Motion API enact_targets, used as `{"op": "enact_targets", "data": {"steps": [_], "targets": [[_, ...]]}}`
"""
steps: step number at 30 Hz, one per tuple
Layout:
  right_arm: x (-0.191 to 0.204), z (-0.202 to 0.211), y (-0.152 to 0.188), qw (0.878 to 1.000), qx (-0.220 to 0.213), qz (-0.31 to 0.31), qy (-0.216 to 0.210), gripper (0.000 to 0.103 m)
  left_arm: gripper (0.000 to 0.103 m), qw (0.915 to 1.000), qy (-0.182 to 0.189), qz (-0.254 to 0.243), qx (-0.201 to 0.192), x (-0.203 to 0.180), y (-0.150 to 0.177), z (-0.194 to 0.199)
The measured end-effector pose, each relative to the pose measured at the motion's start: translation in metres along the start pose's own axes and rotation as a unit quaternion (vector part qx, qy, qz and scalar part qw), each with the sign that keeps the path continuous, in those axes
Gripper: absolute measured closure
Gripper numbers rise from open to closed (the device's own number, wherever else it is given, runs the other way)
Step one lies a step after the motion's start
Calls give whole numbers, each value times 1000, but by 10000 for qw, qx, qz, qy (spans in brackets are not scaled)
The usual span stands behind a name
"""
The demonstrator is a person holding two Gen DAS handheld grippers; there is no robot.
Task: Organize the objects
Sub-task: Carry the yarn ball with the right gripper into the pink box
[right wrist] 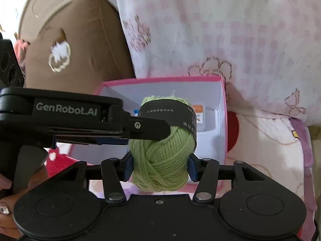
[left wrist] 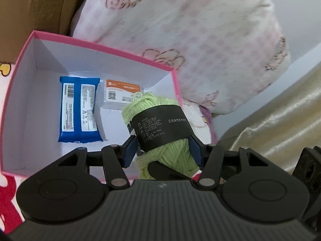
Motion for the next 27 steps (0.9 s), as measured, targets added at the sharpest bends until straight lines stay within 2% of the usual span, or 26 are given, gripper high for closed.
{"op": "enact_targets", "data": {"steps": [6,10,13,17,20,24,27], "targets": [[-9,-24,0,9999,129,-18,81,46,49,9999,-50,96,4,14,-1,-24],[-16,-36,8,9990,375,-250,70,46,49,9994,-117,225,223,26,5,-37],[-15,-41,14,9976,594,-344,-42,46,49,9992,-178,250,258,33,10,-40],[-13,-46,16,9975,656,-259,-35,46,49,9988,-178,336,317,40,9,-44],[-14,-54,17,9971,740,-188,69,46,49,9976,-221,478,441,46,9,-54],[-18,-68,19,9934,1062,-205,368,47,49,9956,-233,686,588,55,12,-73],[-15,-76,16,9927,1078,106,539,47,49,9951,-202,790,566,59,8,-81]]}}
Point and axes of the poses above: each gripper's, at about its wrist camera, not at the fingertips, and z roughly against the way its jaws point, x to its left, y to its underside, the point moved 6 cm from there along -z, roughly the way its jaws point, and after that the axes turned 15 degrees about -x, right-handed, at the moved point
